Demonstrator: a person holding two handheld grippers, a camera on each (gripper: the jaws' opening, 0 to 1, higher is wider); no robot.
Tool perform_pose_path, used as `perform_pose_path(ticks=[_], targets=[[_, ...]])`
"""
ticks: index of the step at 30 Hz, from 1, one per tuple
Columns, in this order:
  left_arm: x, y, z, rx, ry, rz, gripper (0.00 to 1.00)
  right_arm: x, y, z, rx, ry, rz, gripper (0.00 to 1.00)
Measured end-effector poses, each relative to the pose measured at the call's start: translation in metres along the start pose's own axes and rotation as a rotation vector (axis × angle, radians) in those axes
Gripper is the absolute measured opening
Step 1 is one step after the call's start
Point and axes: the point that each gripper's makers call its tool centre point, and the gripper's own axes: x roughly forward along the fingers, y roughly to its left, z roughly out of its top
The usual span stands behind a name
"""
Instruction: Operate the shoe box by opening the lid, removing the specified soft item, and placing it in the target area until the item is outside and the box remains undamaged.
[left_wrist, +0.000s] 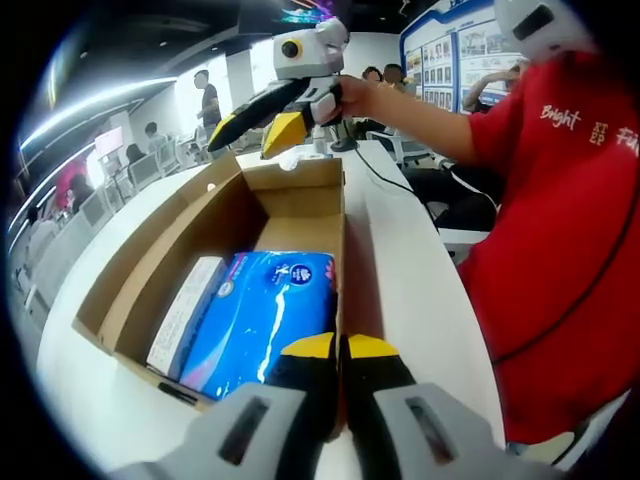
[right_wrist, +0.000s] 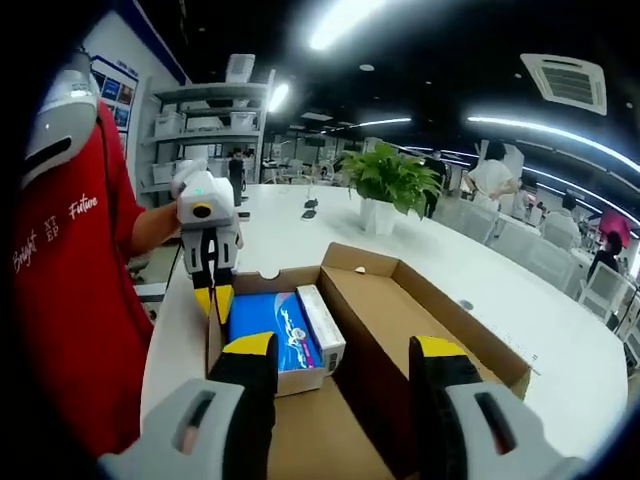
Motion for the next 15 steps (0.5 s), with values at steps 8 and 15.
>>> perform_pose_path(ticks=[8, 15], targets=[[0.000, 0.000, 0.000, -0.007, 0.016, -0.003, 0.02, 0.018, 0.011, 0.000, 0.050, -0.002, 0.059, 0.57], [-0.001, 0.000, 0.000, -0.016, 0.013, 0.004, 0.02, 0.049, 0.027, -0.017, 0.079, 0.029, 0.151, 0.54]])
